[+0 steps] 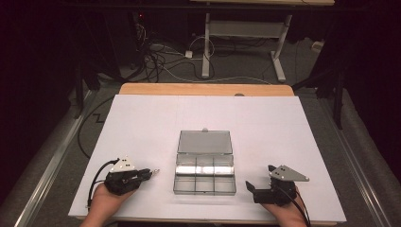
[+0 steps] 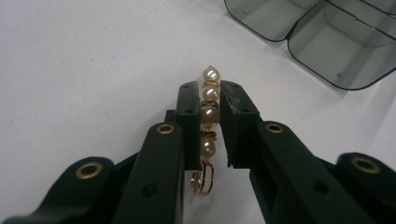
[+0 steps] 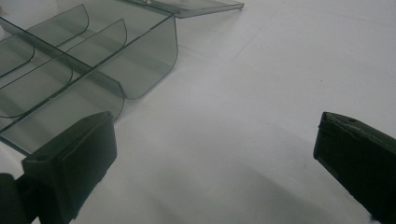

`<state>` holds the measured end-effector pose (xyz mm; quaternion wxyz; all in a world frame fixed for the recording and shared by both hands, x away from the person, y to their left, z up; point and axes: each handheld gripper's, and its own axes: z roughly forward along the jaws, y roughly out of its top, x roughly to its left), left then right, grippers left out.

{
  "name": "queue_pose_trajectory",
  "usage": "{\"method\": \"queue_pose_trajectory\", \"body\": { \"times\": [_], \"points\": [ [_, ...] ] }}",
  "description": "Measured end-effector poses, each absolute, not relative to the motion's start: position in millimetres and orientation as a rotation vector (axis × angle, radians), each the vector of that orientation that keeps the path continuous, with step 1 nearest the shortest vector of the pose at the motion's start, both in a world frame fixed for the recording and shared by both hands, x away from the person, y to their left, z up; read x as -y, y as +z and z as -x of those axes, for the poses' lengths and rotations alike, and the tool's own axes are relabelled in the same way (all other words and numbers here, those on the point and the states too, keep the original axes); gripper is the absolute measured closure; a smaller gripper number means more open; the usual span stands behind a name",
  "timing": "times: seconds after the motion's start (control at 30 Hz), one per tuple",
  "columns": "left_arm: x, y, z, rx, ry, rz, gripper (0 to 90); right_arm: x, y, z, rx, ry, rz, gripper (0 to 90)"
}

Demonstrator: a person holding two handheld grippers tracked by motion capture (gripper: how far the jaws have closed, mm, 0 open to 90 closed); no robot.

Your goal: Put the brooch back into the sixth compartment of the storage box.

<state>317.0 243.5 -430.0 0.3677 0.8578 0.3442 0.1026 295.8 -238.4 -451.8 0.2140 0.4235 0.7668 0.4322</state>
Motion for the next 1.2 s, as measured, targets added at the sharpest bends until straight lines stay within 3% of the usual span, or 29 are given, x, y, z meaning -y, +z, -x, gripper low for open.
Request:
{"method": "queue_pose_trajectory", "body": {
  "times": [1.2],
  "points": [
    [-226, -411, -311, -0.805, 0.233, -2.164, 77.2, 238, -452, -295, -2.128, 1.199, -1.16, 0.2]
  ]
}}
